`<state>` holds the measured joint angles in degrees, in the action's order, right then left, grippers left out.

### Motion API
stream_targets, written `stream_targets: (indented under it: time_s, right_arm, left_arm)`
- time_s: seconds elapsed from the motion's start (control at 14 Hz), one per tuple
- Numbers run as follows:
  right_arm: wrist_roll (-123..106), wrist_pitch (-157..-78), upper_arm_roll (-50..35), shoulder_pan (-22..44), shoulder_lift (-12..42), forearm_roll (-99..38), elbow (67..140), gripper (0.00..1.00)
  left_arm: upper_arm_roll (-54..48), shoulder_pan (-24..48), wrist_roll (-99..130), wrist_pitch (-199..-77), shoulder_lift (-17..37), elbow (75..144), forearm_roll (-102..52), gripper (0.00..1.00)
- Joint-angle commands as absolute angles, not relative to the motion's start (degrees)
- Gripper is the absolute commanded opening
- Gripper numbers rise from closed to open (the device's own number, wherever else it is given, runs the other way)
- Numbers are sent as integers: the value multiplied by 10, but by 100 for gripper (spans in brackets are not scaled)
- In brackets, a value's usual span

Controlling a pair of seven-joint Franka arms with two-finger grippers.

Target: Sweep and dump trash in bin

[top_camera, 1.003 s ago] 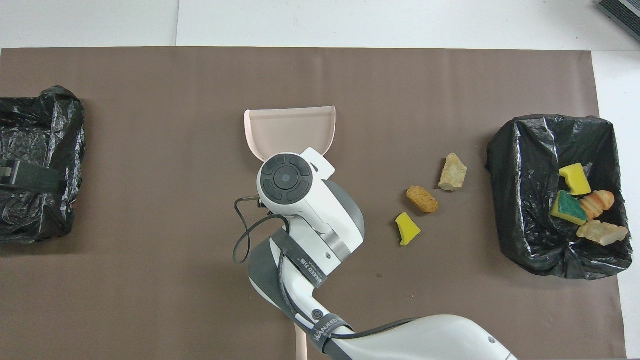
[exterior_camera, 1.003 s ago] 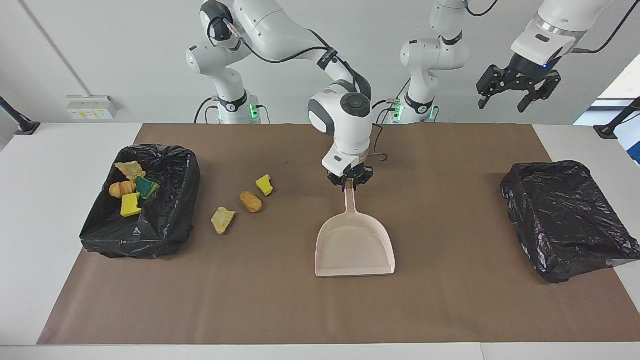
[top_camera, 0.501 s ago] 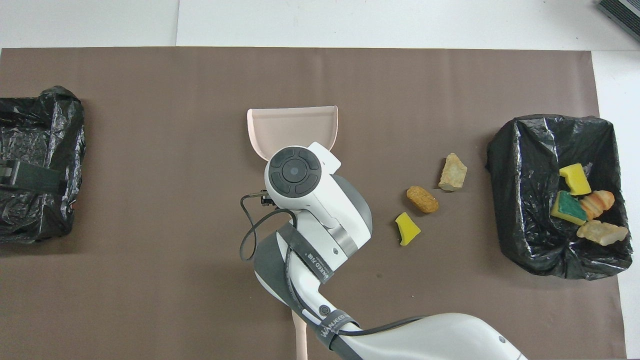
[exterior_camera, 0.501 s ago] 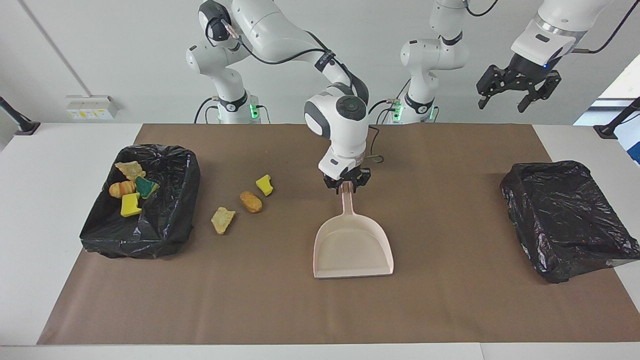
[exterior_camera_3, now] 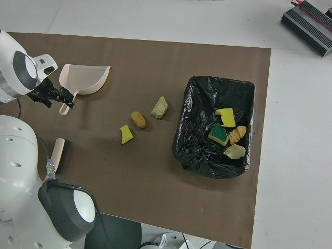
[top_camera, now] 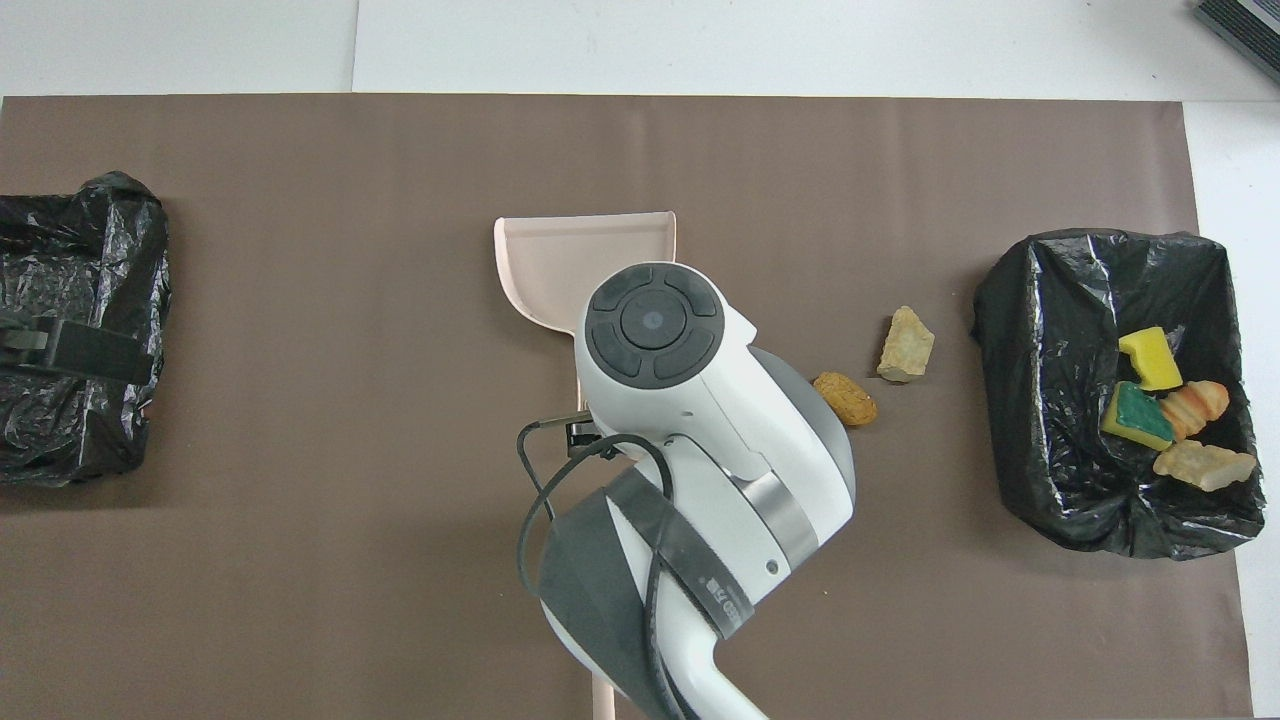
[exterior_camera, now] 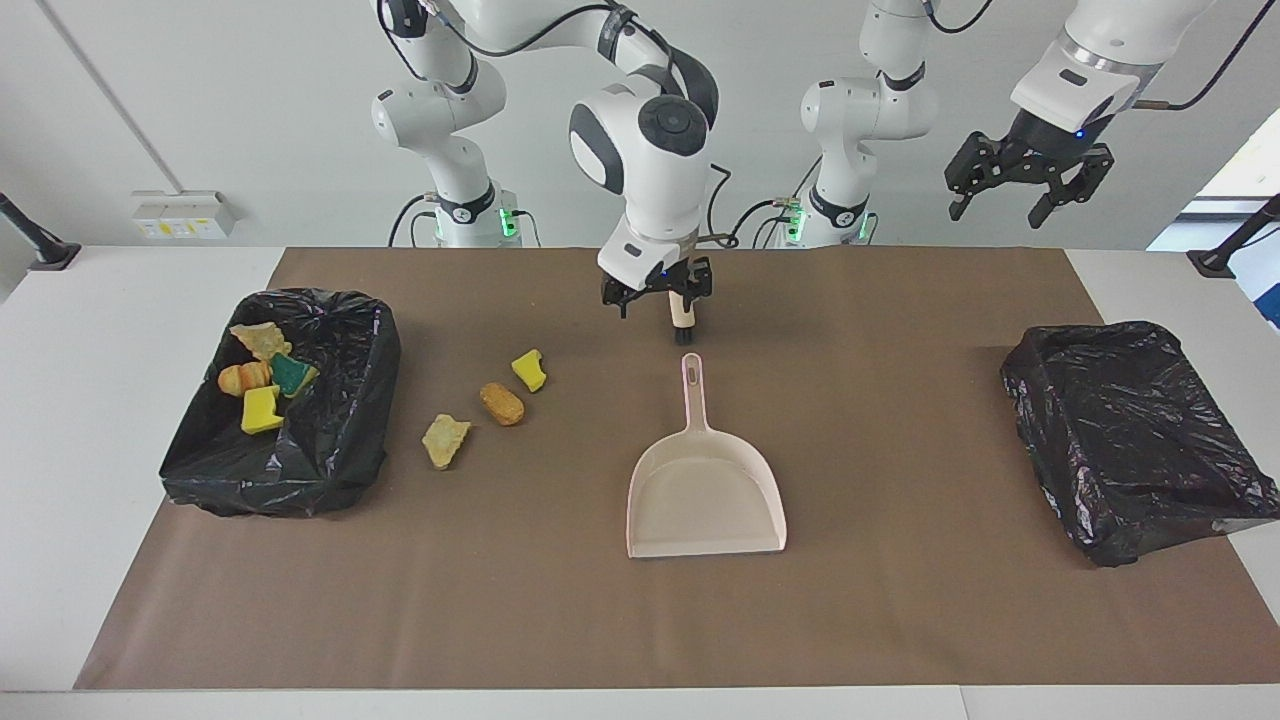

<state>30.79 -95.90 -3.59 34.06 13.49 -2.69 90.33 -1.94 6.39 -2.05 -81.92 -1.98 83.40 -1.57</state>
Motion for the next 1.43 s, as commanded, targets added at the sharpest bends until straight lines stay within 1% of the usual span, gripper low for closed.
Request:
stream_targets:
  time_s: [0.0, 0.14, 0.29, 0.36, 0.43, 0.57, 0.64, 0.72, 0.86, 0.93, 1.07, 1.22, 1.36]
  right_arm:
    - [302, -942, -37, 365, 47, -72, 1002, 100]
    - [327, -966, -37, 394, -4, -92, 1083, 100]
    - [344, -1022, -37, 418, -59, -133, 1178, 100]
    - [350, -1056, -37, 435, -79, -153, 1221, 100]
    - [362, -1082, -37, 458, -86, -157, 1251, 100]
    - [395, -1112, -38, 485, -86, -158, 1283, 100]
    - [402, -1121, -38, 496, -87, -159, 1297, 100]
    - [414, -1140, -38, 505, -87, -168, 1313, 100]
    - [438, -1203, -37, 518, -82, -206, 1345, 100]
    - [455, -1231, -38, 528, -71, -213, 1355, 100]
    - [473, -1262, -37, 547, -58, -214, 1365, 100]
    - [469, -1264, -37, 548, -58, -213, 1368, 100]
    - [471, -1287, -38, 558, -52, -213, 1381, 100]
  left_arm:
    - [-18, 111, 27, -904, -15, 888, -16, 100]
    - [-18, 150, 71, -952, 7, 910, -15, 100]
    - [-18, 189, 113, -1003, 50, 911, -15, 100]
    - [-18, 205, 139, -1026, 69, 911, -15, 100]
    - [-18, 225, 162, -1053, 89, 915, -15, 100]
    - [-18, 251, 178, -1121, 101, 959, -15, 100]
    - [-18, 270, 179, -1171, 120, 983, -15, 100]
    - [-18, 281, 185, -1208, 139, 997, -15, 100]
    - [-18, 300, 213, -1256, 169, 1000, -15, 100]
    - [-18, 310, 227, -1274, 177, 1002, -15, 100]
    - [-18, 323, 232, -1279, 191, 1006, -15, 100]
    - [-17, 337, 236, -1289, 200, 1020, -13, 100]
    - [-17, 336, 236, -1301, 206, 1021, -14, 100]
